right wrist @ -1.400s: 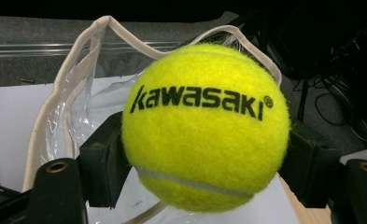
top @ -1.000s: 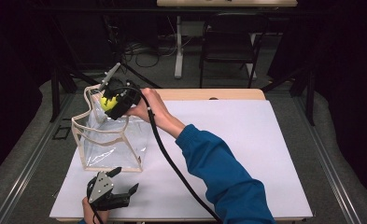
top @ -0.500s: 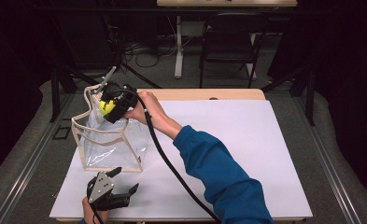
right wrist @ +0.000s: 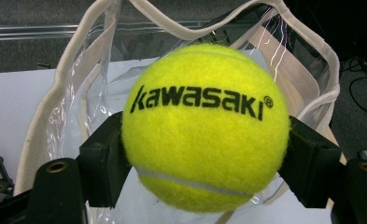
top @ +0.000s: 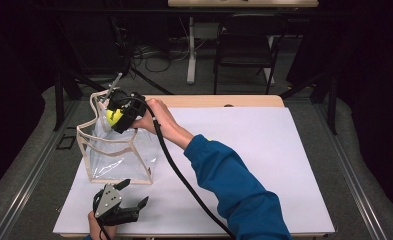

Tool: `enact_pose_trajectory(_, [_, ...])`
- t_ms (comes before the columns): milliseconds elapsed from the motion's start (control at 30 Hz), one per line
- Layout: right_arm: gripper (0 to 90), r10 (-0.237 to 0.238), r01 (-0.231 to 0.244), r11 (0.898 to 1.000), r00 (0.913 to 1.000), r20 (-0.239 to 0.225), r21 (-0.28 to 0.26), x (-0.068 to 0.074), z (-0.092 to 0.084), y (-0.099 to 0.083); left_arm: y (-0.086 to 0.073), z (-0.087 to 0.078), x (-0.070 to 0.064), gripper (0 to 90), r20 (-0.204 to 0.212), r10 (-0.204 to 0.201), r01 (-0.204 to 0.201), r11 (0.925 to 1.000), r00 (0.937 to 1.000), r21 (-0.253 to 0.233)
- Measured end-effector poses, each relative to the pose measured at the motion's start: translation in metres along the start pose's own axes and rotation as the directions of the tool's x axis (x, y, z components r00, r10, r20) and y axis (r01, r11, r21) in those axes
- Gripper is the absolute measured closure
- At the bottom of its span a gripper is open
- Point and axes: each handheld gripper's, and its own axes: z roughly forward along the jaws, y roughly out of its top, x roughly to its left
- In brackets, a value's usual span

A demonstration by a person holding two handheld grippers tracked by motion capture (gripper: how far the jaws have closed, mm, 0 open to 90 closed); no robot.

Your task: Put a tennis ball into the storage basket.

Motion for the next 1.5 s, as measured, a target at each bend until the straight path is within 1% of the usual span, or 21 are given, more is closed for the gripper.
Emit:
enact_pose_trajectory(200, [25.8, -0.004, 0.004, 1.0, 1.0, -0.008, 0.008, 0.001, 0.001, 0.001, 0.0, 0.0, 0.0, 16.1, -0.001, 0.0, 0.0, 1.0, 1.0, 0.003])
enact_pose_trajectory(400, [25.7, 0.004, -0.004, 1.0, 0.9999, -0.015, 0.016, 0.0, 0.003, 0.0, 0.0, 0.0, 0.0, 16.1, -0.001, 0.001, -0.001, 1.0, 1.0, 0.0])
enact_pose_trajectory(567, [25.6, 0.002, -0.001, 1.0, 0.9999, -0.016, 0.027, 0.0, 0.005, 0.0, 0.0, 0.0, 0.0, 16.1, 0.0, -0.001, 0.001, 1.0, 1.0, 0.003])
enact_pose_trajectory(733, [25.4, 0.012, -0.011, 0.999, 0.9996, -0.024, 0.034, -0.001, 0.007, -0.001, 0.0, 0.0, 0.0, 16.1, 0.0, 0.002, -0.002, 1.0, 1.0, 0.005])
enact_pose_trajectory(800, [25.4, 0.011, -0.01, 0.999, 0.9998, -0.02, 0.033, 0.0, 0.007, 0.0, 0.0, 0.0, 0.0, 16.1, 0.0, 0.0, 0.0, 1.0, 1.0, 0.004])
enact_pose_trajectory(1000, [25.2, 0.001, 0.0, 0.999, 0.9995, -0.031, 0.047, 0.002, 0.011, 0.001, 0.0, 0.0, 0.0, 16.1, 0.001, -0.001, 0.001, 1.0, 1.0, 0.004])
enact_pose_trajectory(1100, [24.7, 0.006, -0.004, 0.999, 0.9994, -0.035, 0.053, 0.002, 0.013, 0.001, 0.0, 0.0, 0.0, 16.1, 0.0, -0.003, 0.003, 1.0, 1.0, 0.003])
enact_pose_trajectory(1167, [17.7, 0.015, -0.013, 0.999, 0.999, -0.042, 0.045, 0.002, 0.012, 0.0, 0.0, 0.0, 0.0, 16.1, 0.001, 0.0, 0.0, 1.0, 1.0, 0.003])
enact_pose_trajectory(1200, [17.7, 0.015, -0.013, 0.999, 0.999, -0.042, 0.045, 0.002, 0.012, 0.0, 0.0, 0.0, 0.0, 16.1, 0.001, 0.0, 0.0, 1.0, 1.0, 0.003])
enact_pose_trajectory(1233, [13.6, 0.016, -0.015, 1.0, 0.999, -0.041, 0.016, 0.0, 0.006, 0.0, 0.0, -0.001, 0.0, 16.1, 0.001, -0.003, 0.003, 1.0, 1.0, 0.0])
enact_pose_trajectory(1267, [12.4, 0.02, -0.019, 1.0, 0.9989, -0.042, 0.005, 0.0, 0.004, 0.0, 0.0, 0.0, 0.0, 16.1, 0.002, -0.005, 0.005, 1.0, 1.0, -0.001])
enact_pose_trajectory(1300, [9.1, 0.027, -0.027, 1.0, 0.9987, -0.043, -0.007, -0.001, 0.001, -0.001, 0.0, 0.0, 0.0, 16.1, 0.001, -0.004, 0.004, 1.0, 1.0, 0.002])
enact_pose_trajectory(1333, [9.1, 0.027, -0.027, 1.0, 0.9987, -0.043, -0.007, -0.001, 0.001, -0.001, 0.0, 0.0, 0.0, 16.1, 0.001, -0.004, 0.004, 1.0, 1.0, 0.002])
enact_pose_trajectory(1367, [3.5, 0.043, -0.044, 0.999, 0.9977, -0.053, -0.022, -0.003, -0.006, -0.004, 0.0, 0.0, 0.0, 16.1, 0.0, -0.003, 0.003, 1.0, 1.0, 0.002])
enact_pose_trajectory(1433, [0.6, 0.05, -0.052, 0.998, 0.997, -0.06, -0.043, -0.005, -0.012, -0.007, 0.0, 0.0, 0.0, 16.1, 0.0, -0.004, 0.004, 1.0, 1.0, 0.003])
enact_pose_trajectory(1500, [0.0, 0.059, -0.063, 0.996, 0.9962, -0.063, -0.061, -0.008, -0.018, -0.011, 0.0, 0.0, 0.0, 16.1, 0.0, -0.001, 0.001, 1.0, 1.0, 0.003])
